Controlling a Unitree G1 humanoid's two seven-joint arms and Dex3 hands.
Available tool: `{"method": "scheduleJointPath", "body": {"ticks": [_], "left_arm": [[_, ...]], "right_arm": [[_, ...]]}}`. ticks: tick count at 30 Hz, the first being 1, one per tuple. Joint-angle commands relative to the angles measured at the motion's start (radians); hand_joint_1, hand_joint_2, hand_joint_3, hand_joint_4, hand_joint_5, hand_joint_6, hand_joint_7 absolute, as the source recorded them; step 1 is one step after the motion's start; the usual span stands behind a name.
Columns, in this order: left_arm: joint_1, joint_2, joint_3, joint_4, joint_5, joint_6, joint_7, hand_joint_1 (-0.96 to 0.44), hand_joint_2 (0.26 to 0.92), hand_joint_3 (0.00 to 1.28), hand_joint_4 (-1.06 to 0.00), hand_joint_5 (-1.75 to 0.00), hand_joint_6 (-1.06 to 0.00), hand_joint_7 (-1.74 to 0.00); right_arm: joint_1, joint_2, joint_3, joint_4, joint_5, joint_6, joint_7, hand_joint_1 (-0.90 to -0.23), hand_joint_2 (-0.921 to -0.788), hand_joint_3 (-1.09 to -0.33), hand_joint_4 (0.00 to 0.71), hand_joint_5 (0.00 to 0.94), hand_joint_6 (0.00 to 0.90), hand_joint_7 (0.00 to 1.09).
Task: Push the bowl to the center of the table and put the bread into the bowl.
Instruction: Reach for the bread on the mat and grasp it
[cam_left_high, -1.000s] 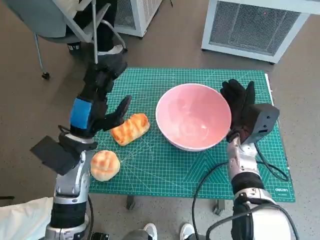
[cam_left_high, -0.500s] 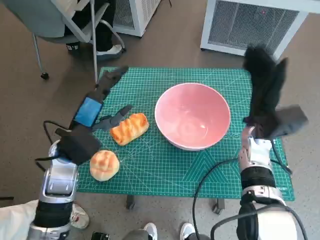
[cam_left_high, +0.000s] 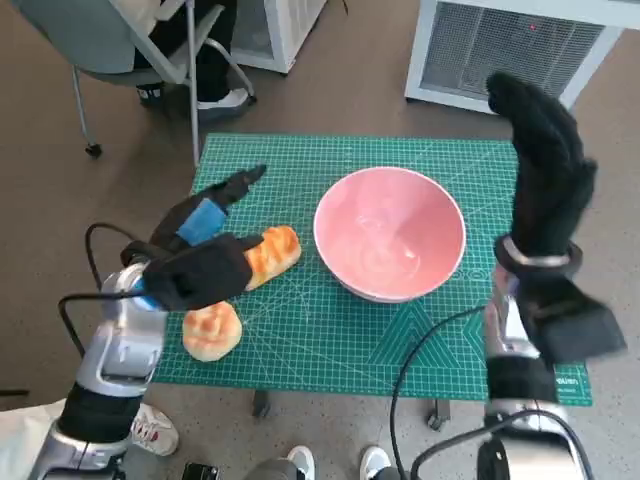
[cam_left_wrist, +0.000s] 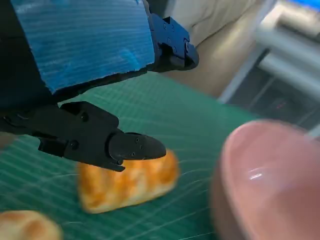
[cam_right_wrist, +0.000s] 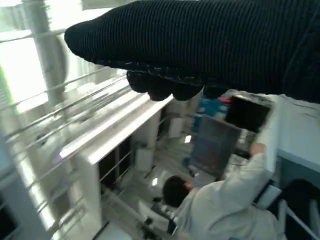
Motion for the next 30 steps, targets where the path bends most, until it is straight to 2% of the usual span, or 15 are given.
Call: {"method": "scheduleJointPath", "body": {"ticks": [1,10,18,30], "left_arm": [[-0.045,0.03,-0.075,0.012,0.082,0.069,-0.069,-0.38,0.921,0.11,-0.25,0.0,-0.33,-0.01],[-0.102,0.034,-0.184,0.077,0.2,0.112,-0.142,-0.47,0.921,0.1,-0.23,0.0,-0.32,0.0],[-0.131,0.016,-0.23,0.159,0.236,0.061,-0.129,-0.53,0.921,0.11,-0.23,0.0,-0.3,0.0],[-0.181,-0.037,-0.278,0.303,0.263,-0.007,-0.114,-0.57,0.921,0.13,-0.25,-0.01,-0.29,0.0]], "right_arm": [[0.069,-0.008,0.014,-0.099,-0.042,0.023,-0.016,-0.525,-0.921,-0.647,0.378,0.013,0.066,0.68],[0.108,-0.006,0.027,-0.179,-0.071,0.049,-0.033,-0.526,-0.921,-0.642,0.381,0.013,0.057,0.68],[0.118,-0.003,0.039,-0.198,-0.091,0.047,-0.041,-0.518,-0.921,-0.642,0.375,0.008,0.04,0.67],[0.108,-0.007,0.05,-0.164,-0.094,0.028,-0.042,-0.52,-0.921,-0.641,0.364,0.002,0.003,0.71]]}}
